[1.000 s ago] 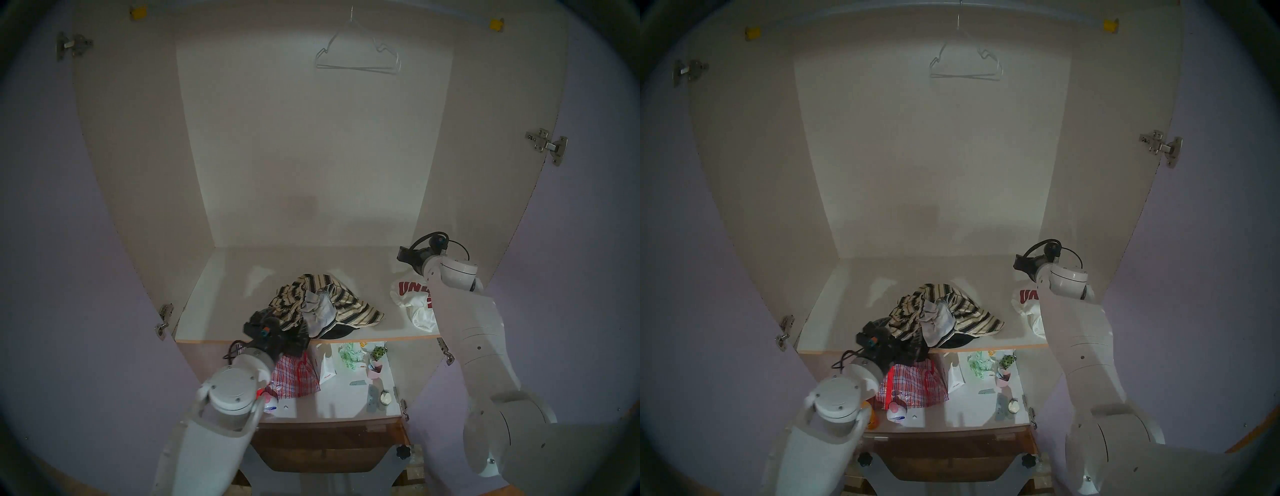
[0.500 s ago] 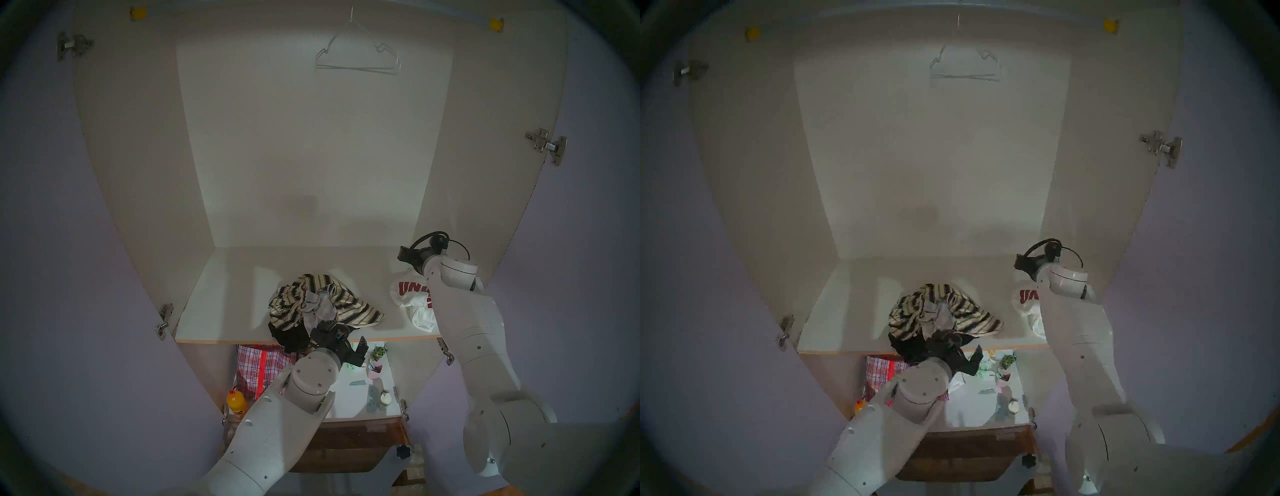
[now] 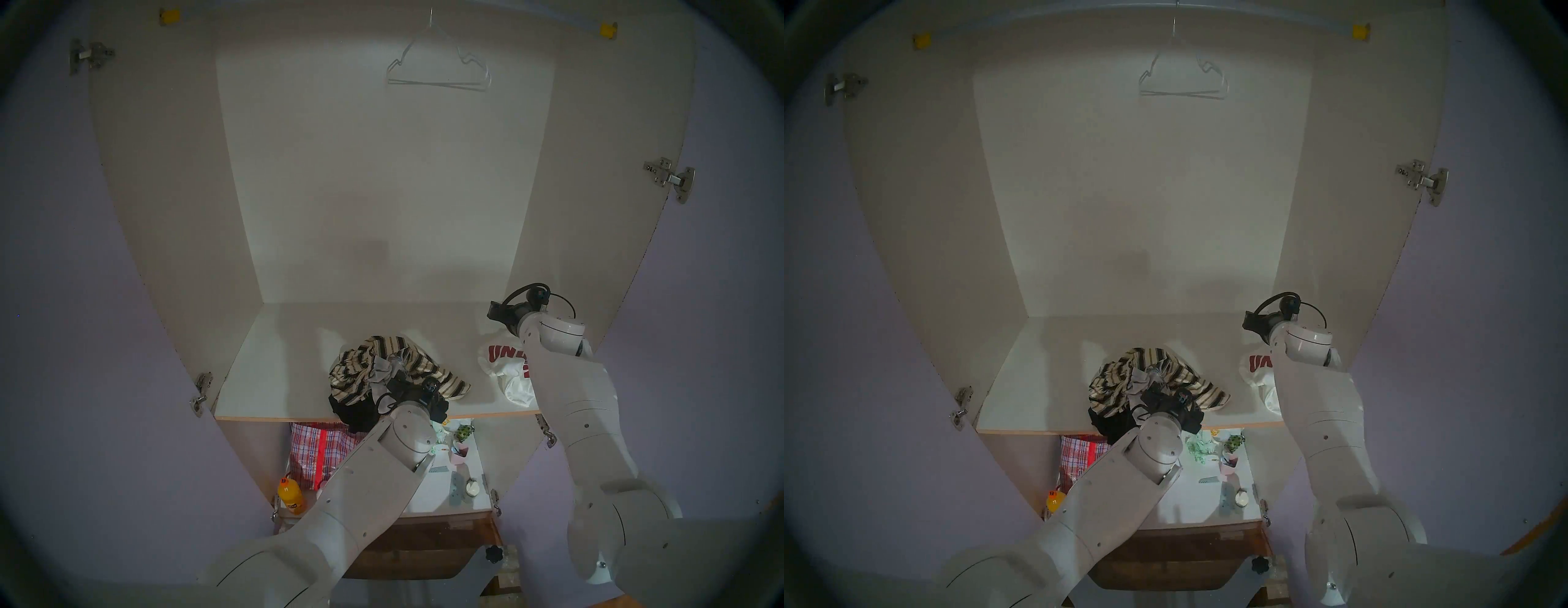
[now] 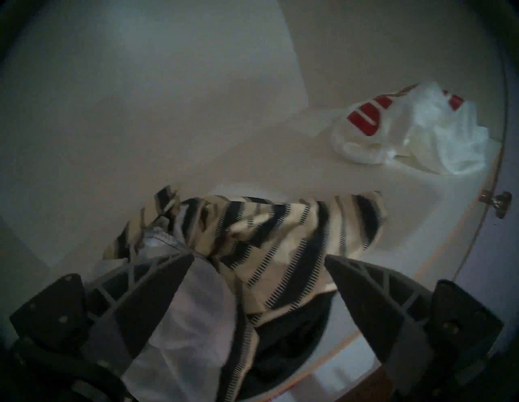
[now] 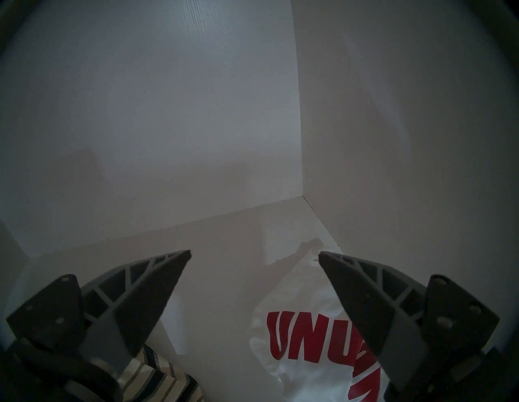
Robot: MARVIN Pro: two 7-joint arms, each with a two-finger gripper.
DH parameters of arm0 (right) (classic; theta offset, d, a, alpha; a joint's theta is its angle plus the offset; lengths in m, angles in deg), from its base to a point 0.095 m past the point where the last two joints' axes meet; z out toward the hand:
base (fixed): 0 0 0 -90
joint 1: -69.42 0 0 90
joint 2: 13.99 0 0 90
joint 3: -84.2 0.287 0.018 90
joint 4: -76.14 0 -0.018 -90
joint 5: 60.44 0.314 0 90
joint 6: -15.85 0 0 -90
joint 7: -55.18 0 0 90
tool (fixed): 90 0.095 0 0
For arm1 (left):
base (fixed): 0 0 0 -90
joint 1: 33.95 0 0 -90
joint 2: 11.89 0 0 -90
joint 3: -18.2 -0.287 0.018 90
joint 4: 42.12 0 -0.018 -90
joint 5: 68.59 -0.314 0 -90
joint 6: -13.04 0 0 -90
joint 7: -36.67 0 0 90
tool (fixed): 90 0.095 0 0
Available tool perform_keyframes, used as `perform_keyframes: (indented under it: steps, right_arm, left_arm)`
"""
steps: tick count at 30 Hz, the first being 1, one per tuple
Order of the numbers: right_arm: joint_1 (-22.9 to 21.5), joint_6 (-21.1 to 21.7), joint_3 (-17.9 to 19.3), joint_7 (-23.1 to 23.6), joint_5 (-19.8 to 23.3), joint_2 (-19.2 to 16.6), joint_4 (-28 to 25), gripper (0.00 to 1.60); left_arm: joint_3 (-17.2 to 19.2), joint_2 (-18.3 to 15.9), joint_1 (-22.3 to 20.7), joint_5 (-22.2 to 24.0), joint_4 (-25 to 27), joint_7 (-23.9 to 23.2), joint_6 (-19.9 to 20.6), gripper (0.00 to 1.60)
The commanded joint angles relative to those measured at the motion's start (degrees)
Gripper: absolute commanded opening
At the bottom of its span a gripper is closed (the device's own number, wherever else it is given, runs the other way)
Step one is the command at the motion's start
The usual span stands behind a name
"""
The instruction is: Sort tops into two piles: light colors and dark colors
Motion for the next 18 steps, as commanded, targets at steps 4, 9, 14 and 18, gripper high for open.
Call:
perform_keyframes:
  steps: [4,9,14,18]
  right_arm:
    - [-1.3,-1.5,0.1,0.2,0.1,0.3,-2.0,1.60]
    - [-1.1,-2.2,0.2,0.2,0.1,0.4,-2.4,1.60]
    - [-0.9,-2.5,0.3,0.2,0.1,0.5,-2.5,1.60]
    - [-0.9,-2.6,0.3,0.2,0.0,0.5,-2.5,1.60]
  left_arm:
    - [3.2,2.9,-9.6,-2.2,-5.5,8.2,-1.7,1.60]
    - [1.7,3.3,-16.0,-2.3,-17.7,6.6,-2.3,1.60]
    - [-0.2,4.2,-18.2,-2.9,-23.4,6.3,-4.1,1.60]
    - [0.0,4.9,-21.1,-1.8,-27.6,9.2,-7.3,0.00]
